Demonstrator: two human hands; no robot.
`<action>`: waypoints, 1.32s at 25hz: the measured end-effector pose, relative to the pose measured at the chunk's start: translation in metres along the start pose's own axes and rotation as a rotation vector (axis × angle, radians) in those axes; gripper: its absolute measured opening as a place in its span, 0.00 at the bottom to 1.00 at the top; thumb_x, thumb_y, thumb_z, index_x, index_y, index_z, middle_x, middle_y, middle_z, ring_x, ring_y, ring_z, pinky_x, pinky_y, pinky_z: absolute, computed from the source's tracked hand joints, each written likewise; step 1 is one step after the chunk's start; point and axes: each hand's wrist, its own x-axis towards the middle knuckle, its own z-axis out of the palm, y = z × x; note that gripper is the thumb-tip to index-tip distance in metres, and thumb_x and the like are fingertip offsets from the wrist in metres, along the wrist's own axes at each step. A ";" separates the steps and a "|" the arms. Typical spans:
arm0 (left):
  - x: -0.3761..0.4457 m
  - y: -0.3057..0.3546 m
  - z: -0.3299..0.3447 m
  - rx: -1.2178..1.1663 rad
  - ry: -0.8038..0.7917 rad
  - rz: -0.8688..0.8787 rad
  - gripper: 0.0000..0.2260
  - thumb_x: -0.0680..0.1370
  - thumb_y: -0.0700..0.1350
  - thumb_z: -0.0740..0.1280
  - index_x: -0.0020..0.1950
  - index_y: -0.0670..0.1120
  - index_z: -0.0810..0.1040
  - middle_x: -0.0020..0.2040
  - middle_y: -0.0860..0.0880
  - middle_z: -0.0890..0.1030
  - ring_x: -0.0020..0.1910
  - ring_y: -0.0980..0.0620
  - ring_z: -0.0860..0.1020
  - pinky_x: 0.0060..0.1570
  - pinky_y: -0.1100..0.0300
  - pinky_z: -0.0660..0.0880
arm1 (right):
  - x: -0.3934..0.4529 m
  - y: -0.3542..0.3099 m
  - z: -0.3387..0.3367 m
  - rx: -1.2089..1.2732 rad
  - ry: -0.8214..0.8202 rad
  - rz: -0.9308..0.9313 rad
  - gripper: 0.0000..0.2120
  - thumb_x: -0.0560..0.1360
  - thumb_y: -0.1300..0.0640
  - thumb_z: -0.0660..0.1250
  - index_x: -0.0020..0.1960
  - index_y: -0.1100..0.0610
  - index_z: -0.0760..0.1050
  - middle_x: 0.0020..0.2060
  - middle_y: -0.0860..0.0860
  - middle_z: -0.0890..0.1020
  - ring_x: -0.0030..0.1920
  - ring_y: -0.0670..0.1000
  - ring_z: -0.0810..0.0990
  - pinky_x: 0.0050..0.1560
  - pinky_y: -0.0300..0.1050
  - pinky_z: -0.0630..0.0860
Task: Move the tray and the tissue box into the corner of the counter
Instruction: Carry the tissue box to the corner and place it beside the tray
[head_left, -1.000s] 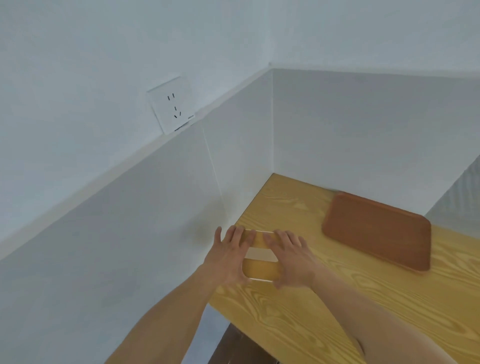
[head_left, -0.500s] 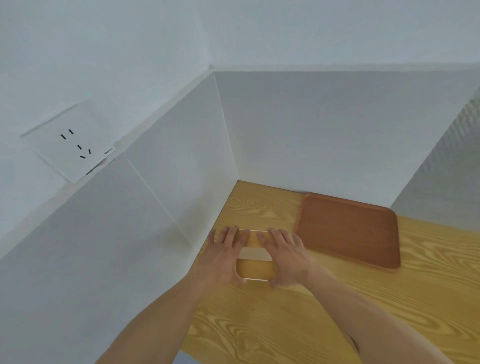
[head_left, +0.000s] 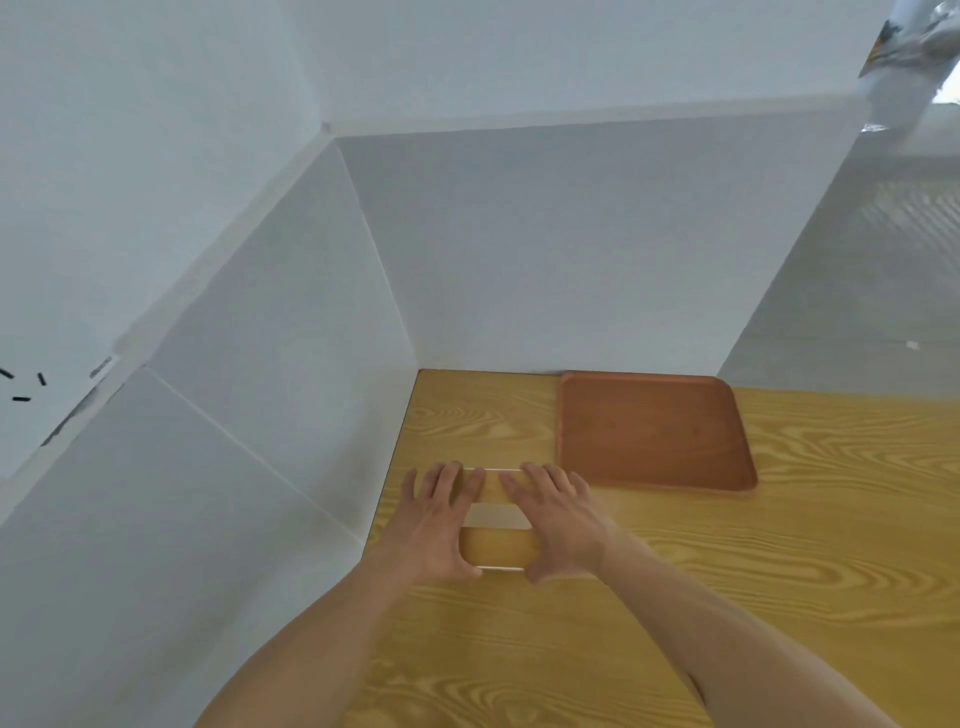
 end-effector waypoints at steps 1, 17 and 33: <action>-0.001 -0.005 0.001 0.000 -0.014 0.008 0.56 0.59 0.72 0.67 0.78 0.52 0.45 0.73 0.45 0.54 0.75 0.41 0.54 0.73 0.36 0.51 | 0.003 -0.005 0.001 0.002 -0.011 0.006 0.61 0.62 0.40 0.78 0.82 0.49 0.42 0.80 0.57 0.51 0.79 0.62 0.49 0.76 0.69 0.54; -0.035 -0.047 0.042 -0.075 -0.115 0.038 0.56 0.61 0.72 0.69 0.78 0.53 0.42 0.76 0.44 0.53 0.76 0.42 0.53 0.74 0.38 0.50 | 0.021 -0.059 0.050 0.095 -0.073 0.055 0.62 0.58 0.40 0.78 0.80 0.46 0.43 0.81 0.56 0.51 0.79 0.60 0.48 0.76 0.67 0.55; -0.101 -0.011 0.088 -0.176 0.034 -0.051 0.36 0.78 0.51 0.62 0.81 0.44 0.50 0.81 0.38 0.44 0.79 0.37 0.45 0.75 0.38 0.56 | -0.043 -0.091 0.091 -0.009 0.179 0.077 0.40 0.74 0.43 0.72 0.79 0.57 0.62 0.80 0.59 0.62 0.79 0.61 0.60 0.72 0.67 0.68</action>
